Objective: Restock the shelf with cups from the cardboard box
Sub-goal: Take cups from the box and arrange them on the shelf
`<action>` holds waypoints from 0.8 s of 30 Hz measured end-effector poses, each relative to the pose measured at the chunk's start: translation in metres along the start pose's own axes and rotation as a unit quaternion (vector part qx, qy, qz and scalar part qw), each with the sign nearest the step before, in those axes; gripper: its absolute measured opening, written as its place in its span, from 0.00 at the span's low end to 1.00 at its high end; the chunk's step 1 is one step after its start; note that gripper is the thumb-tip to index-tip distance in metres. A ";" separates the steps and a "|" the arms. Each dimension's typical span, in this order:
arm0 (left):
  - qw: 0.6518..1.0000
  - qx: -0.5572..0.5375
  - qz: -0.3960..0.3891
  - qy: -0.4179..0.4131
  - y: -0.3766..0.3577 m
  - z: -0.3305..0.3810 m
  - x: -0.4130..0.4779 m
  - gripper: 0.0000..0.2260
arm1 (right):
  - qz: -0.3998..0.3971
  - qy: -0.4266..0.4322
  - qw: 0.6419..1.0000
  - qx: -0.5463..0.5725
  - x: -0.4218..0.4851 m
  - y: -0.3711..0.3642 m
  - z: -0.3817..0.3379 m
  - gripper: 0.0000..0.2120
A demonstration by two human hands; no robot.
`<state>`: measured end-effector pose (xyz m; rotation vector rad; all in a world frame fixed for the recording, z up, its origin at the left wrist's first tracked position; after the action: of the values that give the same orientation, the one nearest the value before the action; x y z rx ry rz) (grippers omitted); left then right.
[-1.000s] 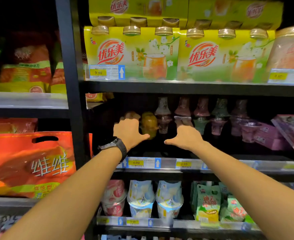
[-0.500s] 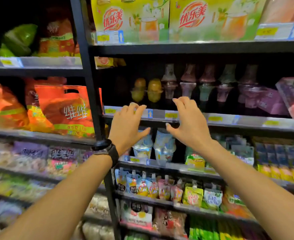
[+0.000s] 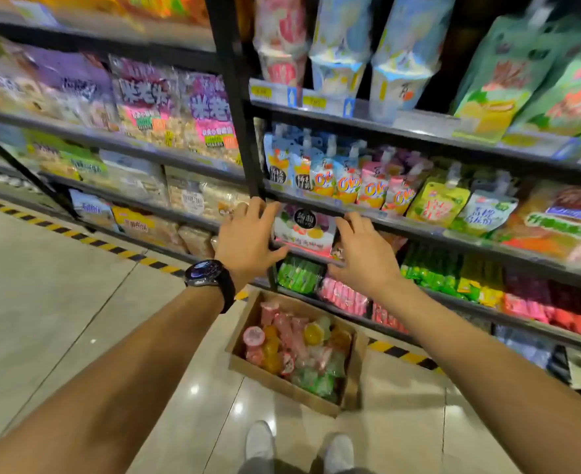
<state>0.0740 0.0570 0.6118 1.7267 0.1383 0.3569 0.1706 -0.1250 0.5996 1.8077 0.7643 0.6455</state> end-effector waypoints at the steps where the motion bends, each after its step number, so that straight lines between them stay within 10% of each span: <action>1: 1.000 -0.003 -0.019 0.001 -0.030 0.003 -0.011 0.33 | -0.034 -0.006 0.999 -0.001 -0.004 -0.033 0.006 0.38; 15: 0.975 0.014 -0.208 -0.072 -0.559 0.084 -0.123 0.44 | -0.192 -0.020 0.979 0.071 -0.035 -0.520 0.193 0.32; 24: 0.972 0.015 -0.202 -0.117 -0.695 0.129 -0.111 0.41 | -0.102 0.024 0.994 -0.024 -0.014 -0.639 0.237 0.34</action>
<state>0.0835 0.0351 -0.1037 1.7073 0.3172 -0.1502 0.2044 -0.1027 -0.0813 1.6486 0.9439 0.5681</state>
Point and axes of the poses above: each hand's wrist, its own x-axis towards the middle knuckle, its own y-axis out of the back of the hand, z = x × y, the point moved 3 cm from there along x, towards the middle knuckle, and after that the axes turned 10 degrees about x, right-handed, at the moved point
